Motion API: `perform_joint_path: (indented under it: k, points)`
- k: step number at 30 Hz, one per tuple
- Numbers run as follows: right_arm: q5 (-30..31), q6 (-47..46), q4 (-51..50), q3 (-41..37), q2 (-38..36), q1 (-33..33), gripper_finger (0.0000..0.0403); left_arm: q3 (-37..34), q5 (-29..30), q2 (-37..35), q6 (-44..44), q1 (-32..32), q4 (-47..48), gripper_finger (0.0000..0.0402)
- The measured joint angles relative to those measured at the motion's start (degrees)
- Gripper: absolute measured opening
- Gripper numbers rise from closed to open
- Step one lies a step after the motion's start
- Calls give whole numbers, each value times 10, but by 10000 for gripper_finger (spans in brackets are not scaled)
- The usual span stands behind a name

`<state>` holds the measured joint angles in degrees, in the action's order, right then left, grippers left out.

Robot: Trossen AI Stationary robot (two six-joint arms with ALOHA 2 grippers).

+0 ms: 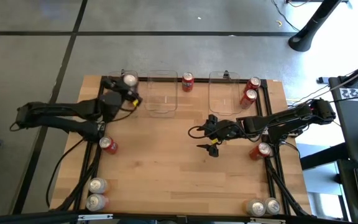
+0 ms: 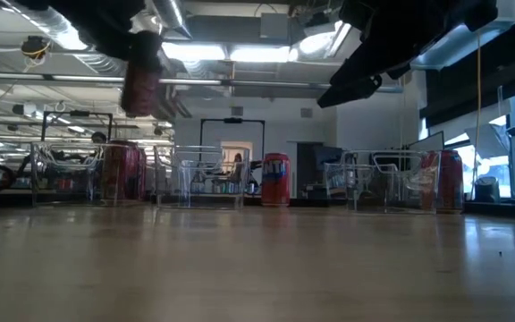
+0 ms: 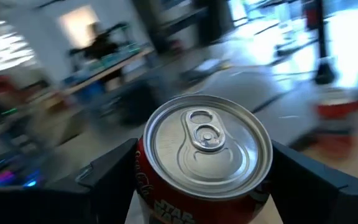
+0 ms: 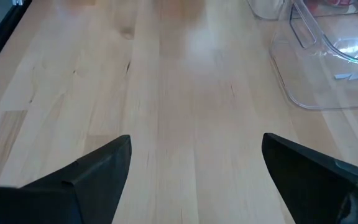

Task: Sort soda cans
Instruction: Put the red soda can into the left transparent bin

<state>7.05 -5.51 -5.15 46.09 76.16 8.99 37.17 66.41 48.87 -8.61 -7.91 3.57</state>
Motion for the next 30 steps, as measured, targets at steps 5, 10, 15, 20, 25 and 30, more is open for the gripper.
perform_joint_path:
  k: [5, 10, 15, 20, 25, 30]
  points:
    - [0, 6, 5, 0, 0, 0, 360, 0, 6, -5, 55, -72, 64, 294]
    - [0, 11, 4, 0, 0, 0, 360, 0, 5, -4, 127, -135, 128, 294]
    - [0, 13, 5, 0, 0, 0, 360, 0, -20, -4, 170, -177, 141, 294]
    - [0, 14, 5, 0, 0, 0, 360, -16, -55, -4, 217, -215, 160, 298]
    - [-1, 15, 6, 0, 0, 0, 360, -49, -65, -3, 260, -243, 156, 296]
    - [-1, 15, 6, 0, 0, 0, 360, -72, -72, -3, 263, -245, 131, 298]
